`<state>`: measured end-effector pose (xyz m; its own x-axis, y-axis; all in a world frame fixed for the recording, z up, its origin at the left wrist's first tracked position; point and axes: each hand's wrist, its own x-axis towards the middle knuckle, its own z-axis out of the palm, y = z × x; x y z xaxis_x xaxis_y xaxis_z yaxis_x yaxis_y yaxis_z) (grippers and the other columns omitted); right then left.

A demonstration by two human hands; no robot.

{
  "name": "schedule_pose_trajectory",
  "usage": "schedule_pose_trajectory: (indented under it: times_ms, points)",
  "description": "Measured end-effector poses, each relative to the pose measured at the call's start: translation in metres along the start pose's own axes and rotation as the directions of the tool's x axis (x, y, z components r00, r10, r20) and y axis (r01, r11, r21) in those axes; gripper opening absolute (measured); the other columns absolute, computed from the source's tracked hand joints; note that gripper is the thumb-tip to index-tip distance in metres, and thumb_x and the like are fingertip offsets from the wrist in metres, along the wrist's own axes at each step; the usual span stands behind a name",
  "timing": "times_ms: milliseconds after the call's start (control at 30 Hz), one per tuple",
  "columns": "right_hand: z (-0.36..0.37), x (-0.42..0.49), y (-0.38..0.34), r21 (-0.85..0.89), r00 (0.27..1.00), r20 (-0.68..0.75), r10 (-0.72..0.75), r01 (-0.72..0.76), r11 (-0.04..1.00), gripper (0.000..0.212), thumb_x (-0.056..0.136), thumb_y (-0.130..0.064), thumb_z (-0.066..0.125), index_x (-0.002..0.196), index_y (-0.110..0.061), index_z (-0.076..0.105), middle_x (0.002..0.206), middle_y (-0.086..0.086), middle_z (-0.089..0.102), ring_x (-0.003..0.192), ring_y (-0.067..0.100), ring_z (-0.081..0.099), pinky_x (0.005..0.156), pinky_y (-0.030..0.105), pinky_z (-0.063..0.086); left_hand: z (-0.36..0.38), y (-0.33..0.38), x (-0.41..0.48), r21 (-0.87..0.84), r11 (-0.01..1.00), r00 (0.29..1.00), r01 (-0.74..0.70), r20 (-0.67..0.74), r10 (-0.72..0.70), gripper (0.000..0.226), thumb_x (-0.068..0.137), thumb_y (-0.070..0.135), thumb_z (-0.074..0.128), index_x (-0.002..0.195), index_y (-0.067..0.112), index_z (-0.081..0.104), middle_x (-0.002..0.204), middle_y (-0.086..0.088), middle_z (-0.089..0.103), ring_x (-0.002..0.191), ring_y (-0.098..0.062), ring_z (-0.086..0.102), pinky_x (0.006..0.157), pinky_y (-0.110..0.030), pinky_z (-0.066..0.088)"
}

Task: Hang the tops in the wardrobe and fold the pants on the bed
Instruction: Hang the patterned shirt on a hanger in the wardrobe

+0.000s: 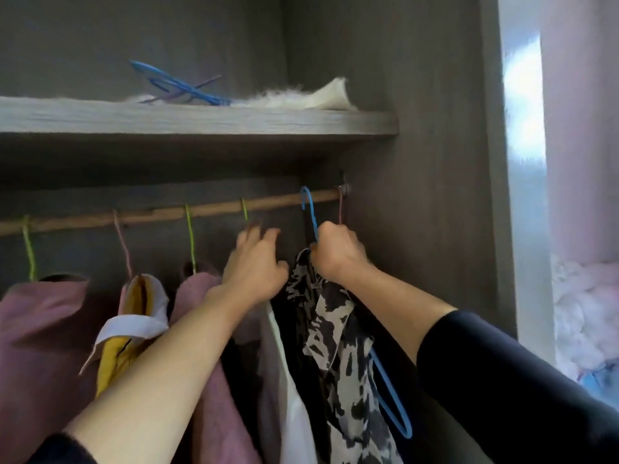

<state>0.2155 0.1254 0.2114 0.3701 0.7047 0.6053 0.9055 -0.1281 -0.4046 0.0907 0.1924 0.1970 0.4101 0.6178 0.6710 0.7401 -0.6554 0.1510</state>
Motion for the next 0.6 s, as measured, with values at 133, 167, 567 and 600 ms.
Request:
schedule_pose_trajectory:
  times_ms: [133, 167, 567, 600]
  points:
    - [0.011, 0.033, -0.003, 0.046, 0.998, -0.053, -0.018, 0.02, 0.999, 0.024, 0.092, -0.023, 0.059, 0.111, -0.009, 0.059, 0.098, 0.009, 0.062, 0.083, 0.025, 0.059, 0.063, 0.029, 0.04, -0.006, -0.009, 0.037, 0.151, 0.986, 0.989, -0.07, -0.115, 0.087, 0.069, 0.086, 0.026, 0.056, 0.147, 0.014, 0.025, 0.156, -0.01, 0.018, 0.145, -0.025, 0.009, 0.117, -0.042, 0.018]
    - [0.014, 0.04, -0.004, 0.061, 0.998, -0.06, -0.026, 0.029, 0.998, 0.024, 0.092, -0.023, 0.059, 0.112, -0.009, 0.06, 0.104, 0.01, 0.063, 0.092, 0.028, 0.061, 0.066, 0.03, 0.04, -0.006, -0.011, 0.044, 0.193, 0.978, 0.987, -0.083, -0.118, 0.107, 0.07, 0.087, 0.027, 0.056, 0.148, 0.014, 0.023, 0.156, -0.009, 0.019, 0.146, -0.025, 0.009, 0.117, -0.041, 0.015]
    - [0.061, 0.071, -0.007, 0.065, 0.997, 0.045, -0.065, 0.062, 0.996, 0.014, 0.089, -0.019, 0.055, 0.084, -0.014, 0.043, 0.095, 0.009, 0.058, 0.096, 0.033, 0.06, 0.061, 0.031, 0.036, -0.004, -0.021, 0.07, 0.319, 0.942, 0.964, -0.106, -0.2, 0.177, 0.056, 0.077, 0.014, 0.057, 0.132, 0.008, 0.047, 0.129, -0.01, 0.05, 0.12, -0.029, 0.042, 0.095, -0.036, 0.035]
    - [0.064, 0.071, -0.005, 0.071, 0.996, 0.059, -0.062, 0.058, 0.996, 0.017, 0.089, -0.019, 0.056, 0.081, -0.014, 0.042, 0.088, 0.007, 0.055, 0.094, 0.033, 0.06, 0.06, 0.03, 0.036, -0.002, -0.02, 0.069, 0.319, 0.943, 0.964, -0.097, -0.205, 0.168, 0.055, 0.077, 0.014, 0.056, 0.132, 0.008, 0.047, 0.129, -0.01, 0.05, 0.12, -0.029, 0.042, 0.092, -0.036, 0.037]
